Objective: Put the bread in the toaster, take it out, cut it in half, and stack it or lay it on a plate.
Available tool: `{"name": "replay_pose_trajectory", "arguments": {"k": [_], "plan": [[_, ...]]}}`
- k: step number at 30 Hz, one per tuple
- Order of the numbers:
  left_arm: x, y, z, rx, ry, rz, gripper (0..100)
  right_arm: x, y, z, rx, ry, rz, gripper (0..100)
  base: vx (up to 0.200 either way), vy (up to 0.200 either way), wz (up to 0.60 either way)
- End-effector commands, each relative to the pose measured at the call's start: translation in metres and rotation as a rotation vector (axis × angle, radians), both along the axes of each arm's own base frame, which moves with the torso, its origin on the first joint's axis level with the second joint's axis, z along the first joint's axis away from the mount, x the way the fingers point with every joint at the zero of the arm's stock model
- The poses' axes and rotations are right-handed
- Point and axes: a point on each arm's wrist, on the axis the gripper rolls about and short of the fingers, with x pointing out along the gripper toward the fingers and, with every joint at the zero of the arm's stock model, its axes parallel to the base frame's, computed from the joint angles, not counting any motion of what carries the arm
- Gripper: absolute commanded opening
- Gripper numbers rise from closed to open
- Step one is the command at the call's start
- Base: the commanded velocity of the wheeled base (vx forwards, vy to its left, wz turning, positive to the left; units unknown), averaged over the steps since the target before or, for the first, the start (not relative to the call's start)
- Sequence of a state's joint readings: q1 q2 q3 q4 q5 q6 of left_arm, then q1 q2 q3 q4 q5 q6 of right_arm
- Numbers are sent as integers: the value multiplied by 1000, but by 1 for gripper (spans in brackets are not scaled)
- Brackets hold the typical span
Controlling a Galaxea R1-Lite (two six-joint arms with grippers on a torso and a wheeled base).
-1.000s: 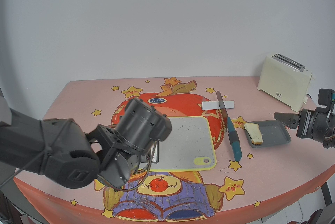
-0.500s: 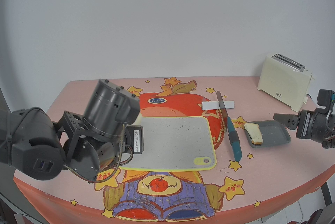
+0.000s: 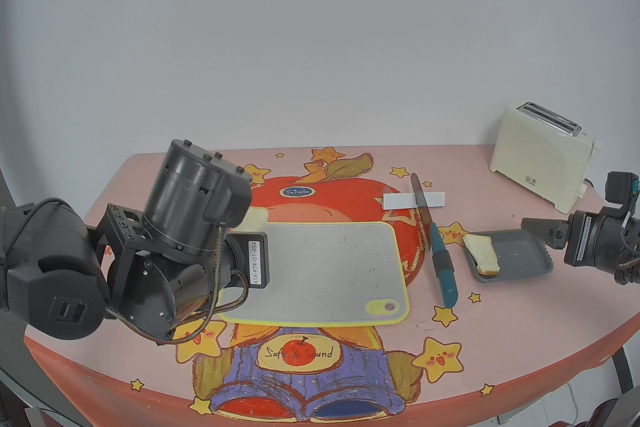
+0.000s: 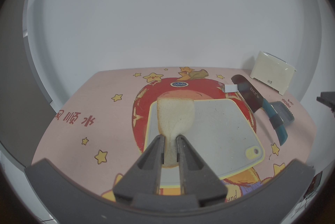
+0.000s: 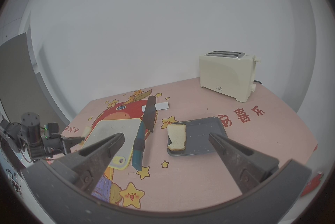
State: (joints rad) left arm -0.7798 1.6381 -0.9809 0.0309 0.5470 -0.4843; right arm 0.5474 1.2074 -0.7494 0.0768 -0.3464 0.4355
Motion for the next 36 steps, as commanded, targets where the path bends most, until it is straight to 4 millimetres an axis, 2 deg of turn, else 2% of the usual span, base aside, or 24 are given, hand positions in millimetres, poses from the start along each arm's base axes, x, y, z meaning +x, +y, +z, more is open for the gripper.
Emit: {"name": "replay_pose_trajectory", "arguments": {"k": [1,34,36], "plan": [[-1,1,3,-6,-8,0,0,0,0,0,1,-1,1,100,0,-200,0],[-6,-4,1,-2,-4,-24,0,0,0,0,-2,3,0,100,0,-200,0],[-7,-5,0,-1,-1,-27,0,0,0,-1,-3,6,0,100,0,0,0]]}}
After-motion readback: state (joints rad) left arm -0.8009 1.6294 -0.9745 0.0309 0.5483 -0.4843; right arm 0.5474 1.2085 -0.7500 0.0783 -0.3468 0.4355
